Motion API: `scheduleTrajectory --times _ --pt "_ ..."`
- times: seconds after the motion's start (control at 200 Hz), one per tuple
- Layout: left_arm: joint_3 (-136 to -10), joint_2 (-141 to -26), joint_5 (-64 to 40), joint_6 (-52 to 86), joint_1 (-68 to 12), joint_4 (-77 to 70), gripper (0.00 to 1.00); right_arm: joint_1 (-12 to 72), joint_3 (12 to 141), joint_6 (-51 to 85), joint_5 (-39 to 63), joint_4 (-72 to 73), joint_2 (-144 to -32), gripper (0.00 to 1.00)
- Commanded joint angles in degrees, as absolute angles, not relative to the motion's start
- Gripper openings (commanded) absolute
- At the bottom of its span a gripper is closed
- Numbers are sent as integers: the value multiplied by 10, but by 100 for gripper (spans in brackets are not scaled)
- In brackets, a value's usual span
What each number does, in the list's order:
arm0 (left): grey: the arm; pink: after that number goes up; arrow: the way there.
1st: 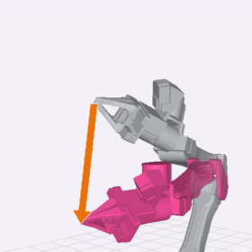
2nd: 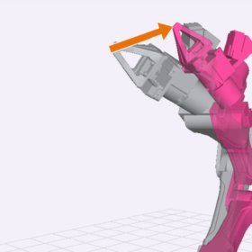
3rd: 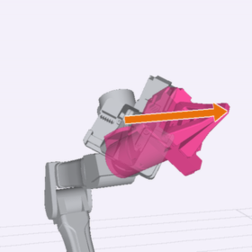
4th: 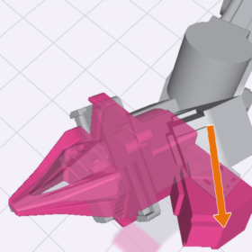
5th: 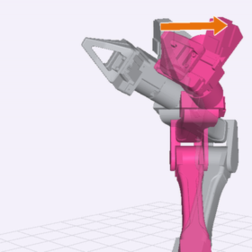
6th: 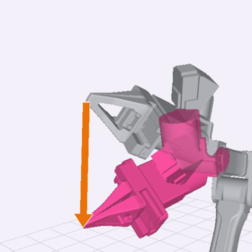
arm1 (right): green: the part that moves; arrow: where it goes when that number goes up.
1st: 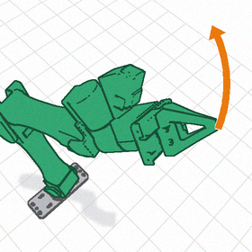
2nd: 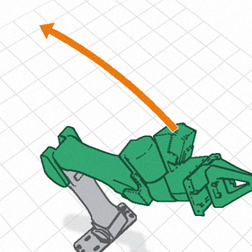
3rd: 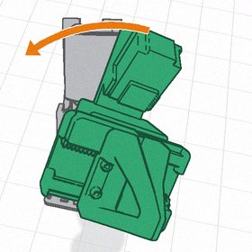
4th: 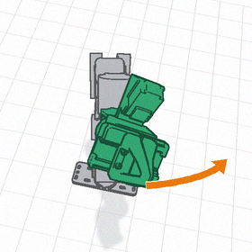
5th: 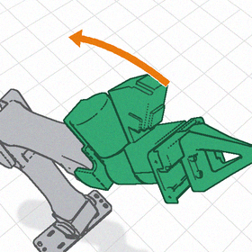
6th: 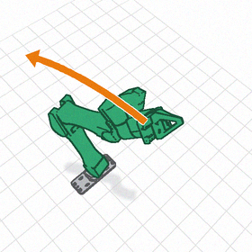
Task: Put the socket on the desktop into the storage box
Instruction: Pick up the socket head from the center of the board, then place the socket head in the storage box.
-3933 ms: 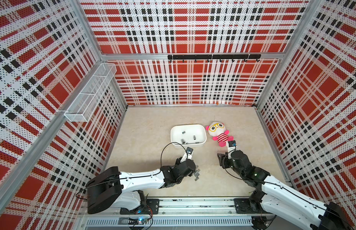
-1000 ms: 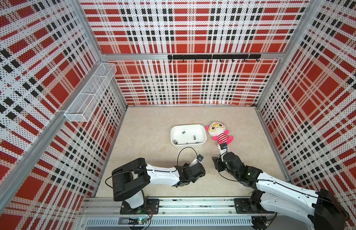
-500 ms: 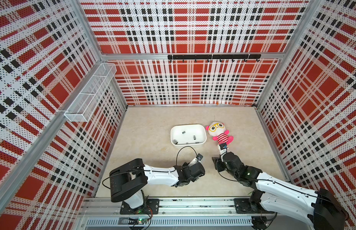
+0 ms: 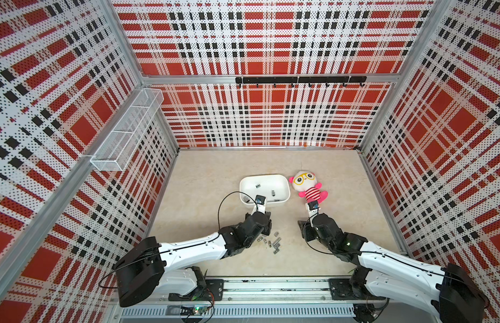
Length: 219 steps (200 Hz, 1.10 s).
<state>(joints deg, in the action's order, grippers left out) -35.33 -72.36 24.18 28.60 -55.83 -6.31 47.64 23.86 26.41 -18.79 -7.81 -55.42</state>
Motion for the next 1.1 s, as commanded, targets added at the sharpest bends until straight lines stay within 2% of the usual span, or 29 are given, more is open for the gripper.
scheduleTrajectory --times 0.0,0.296,0.626,0.837,0.947,1.092 --pt "-352 -720 193 353 -515 -152 0 481 258 261 -194 -75 -561 58" --pt "-499 -917 180 330 -416 -156 0 481 256 260 -189 -70 -560 59" --pt "-551 -997 140 292 -365 -143 0 482 264 258 -185 -66 -598 59" --pt "-560 -1006 149 281 -367 -133 17 483 263 258 -183 -64 -598 59" --pt "-560 -1009 160 279 -367 -129 29 483 263 259 -181 -66 -593 59" --pt "-558 -1002 164 279 -367 -129 39 483 262 259 -178 -66 -592 59"
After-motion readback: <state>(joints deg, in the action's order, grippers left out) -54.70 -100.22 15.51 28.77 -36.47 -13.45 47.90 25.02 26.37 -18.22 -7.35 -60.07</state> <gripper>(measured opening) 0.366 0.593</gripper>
